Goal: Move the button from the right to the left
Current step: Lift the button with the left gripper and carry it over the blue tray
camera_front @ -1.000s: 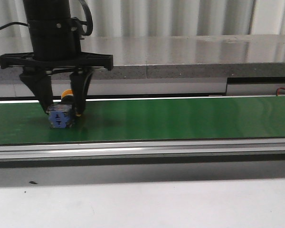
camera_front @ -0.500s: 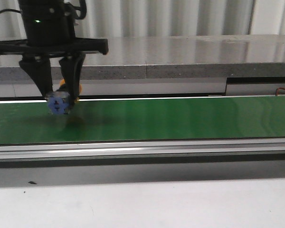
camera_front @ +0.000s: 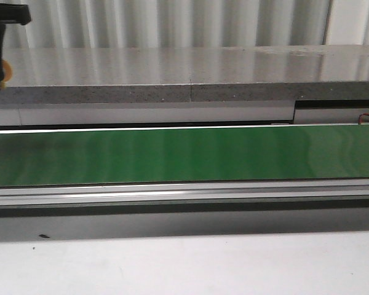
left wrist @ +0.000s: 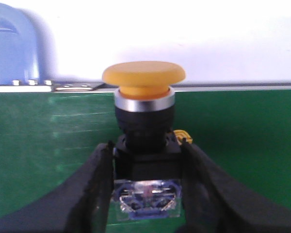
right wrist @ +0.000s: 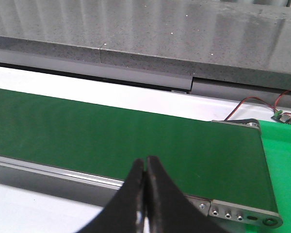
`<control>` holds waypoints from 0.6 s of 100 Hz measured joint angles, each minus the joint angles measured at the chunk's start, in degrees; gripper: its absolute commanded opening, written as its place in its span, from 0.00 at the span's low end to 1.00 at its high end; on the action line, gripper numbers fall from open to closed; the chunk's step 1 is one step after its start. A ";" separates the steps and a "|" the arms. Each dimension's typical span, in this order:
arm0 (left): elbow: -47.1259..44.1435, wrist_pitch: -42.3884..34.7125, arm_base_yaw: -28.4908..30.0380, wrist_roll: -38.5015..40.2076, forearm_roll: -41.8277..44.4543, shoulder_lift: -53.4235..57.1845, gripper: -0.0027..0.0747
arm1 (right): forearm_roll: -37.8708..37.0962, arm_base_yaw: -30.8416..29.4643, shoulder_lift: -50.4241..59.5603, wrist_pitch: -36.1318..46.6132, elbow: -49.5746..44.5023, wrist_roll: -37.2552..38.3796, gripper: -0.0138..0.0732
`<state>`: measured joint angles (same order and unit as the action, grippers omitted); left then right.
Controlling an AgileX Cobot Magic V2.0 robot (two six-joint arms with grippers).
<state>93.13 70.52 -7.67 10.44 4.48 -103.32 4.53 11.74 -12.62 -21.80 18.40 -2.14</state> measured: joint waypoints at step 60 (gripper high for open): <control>0.00 0.12 23.01 -19.66 3.65 0.05 0.10 | 0.00 0.00 0.00 0.00 0.00 0.00 0.08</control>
<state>93.13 70.64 15.34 -9.23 8.14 -103.27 4.53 11.74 -12.62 -21.80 18.40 -2.14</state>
